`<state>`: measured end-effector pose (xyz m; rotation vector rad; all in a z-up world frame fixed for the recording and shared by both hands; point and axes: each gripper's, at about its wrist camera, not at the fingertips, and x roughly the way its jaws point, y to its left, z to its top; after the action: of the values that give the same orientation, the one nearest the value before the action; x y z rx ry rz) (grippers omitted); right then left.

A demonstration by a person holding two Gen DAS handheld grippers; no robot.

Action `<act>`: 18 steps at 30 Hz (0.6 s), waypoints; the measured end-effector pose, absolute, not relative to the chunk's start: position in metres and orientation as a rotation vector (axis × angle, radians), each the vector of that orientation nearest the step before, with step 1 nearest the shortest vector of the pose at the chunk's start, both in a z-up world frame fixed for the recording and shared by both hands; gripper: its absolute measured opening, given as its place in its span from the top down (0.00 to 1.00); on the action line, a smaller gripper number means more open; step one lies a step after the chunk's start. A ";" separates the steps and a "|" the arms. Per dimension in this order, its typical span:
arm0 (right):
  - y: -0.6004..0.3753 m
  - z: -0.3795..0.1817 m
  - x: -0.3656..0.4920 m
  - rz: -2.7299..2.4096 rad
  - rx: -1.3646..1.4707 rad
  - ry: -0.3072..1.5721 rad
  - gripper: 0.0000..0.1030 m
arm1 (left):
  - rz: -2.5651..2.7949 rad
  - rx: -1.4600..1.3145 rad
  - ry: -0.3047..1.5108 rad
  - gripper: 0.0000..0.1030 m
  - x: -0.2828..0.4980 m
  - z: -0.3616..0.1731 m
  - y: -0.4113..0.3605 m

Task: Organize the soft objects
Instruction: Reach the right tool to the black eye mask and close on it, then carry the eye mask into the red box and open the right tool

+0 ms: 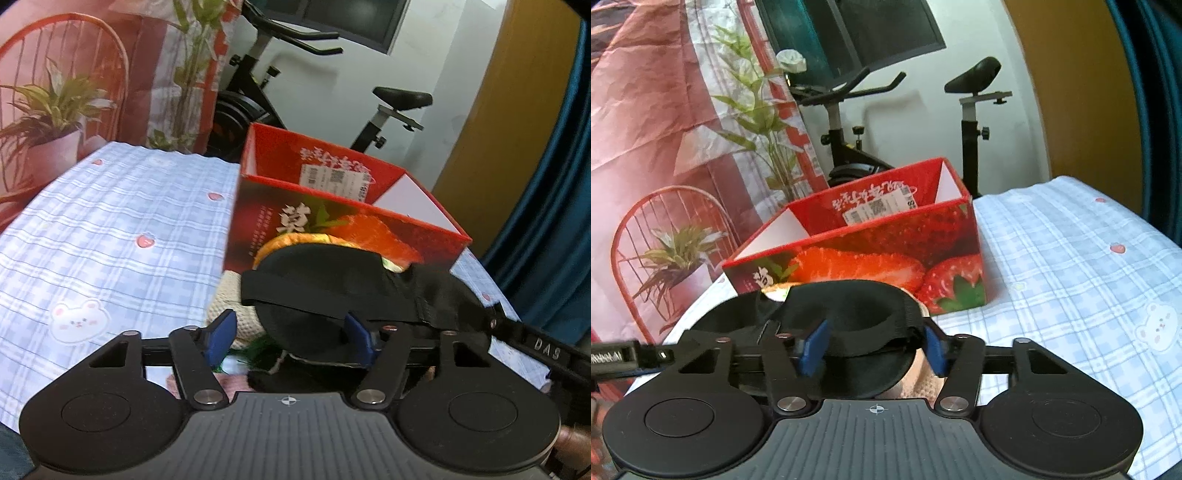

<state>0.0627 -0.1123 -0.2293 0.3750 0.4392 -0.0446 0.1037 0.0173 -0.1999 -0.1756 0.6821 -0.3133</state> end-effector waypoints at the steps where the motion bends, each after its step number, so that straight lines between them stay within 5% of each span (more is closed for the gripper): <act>1: -0.112 -0.227 0.062 -0.046 0.366 0.431 0.60 | -0.321 -0.175 0.685 0.40 0.104 -0.201 0.016; 6: -0.104 -0.217 0.059 -0.035 0.291 0.392 0.73 | -0.324 -0.169 0.686 0.40 0.106 -0.204 0.015; 8: -0.103 -0.215 0.059 -0.042 0.261 0.386 0.88 | -0.313 -0.177 0.691 0.40 0.107 -0.205 0.017; 18: -0.108 -0.225 0.062 -0.060 0.256 0.409 0.90 | -0.278 -0.371 0.707 0.40 0.122 -0.209 0.043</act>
<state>0.0618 -0.1080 -0.2247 0.2556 0.4093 -0.0599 0.1222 0.0429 -0.2089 -0.3713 0.7071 -0.2783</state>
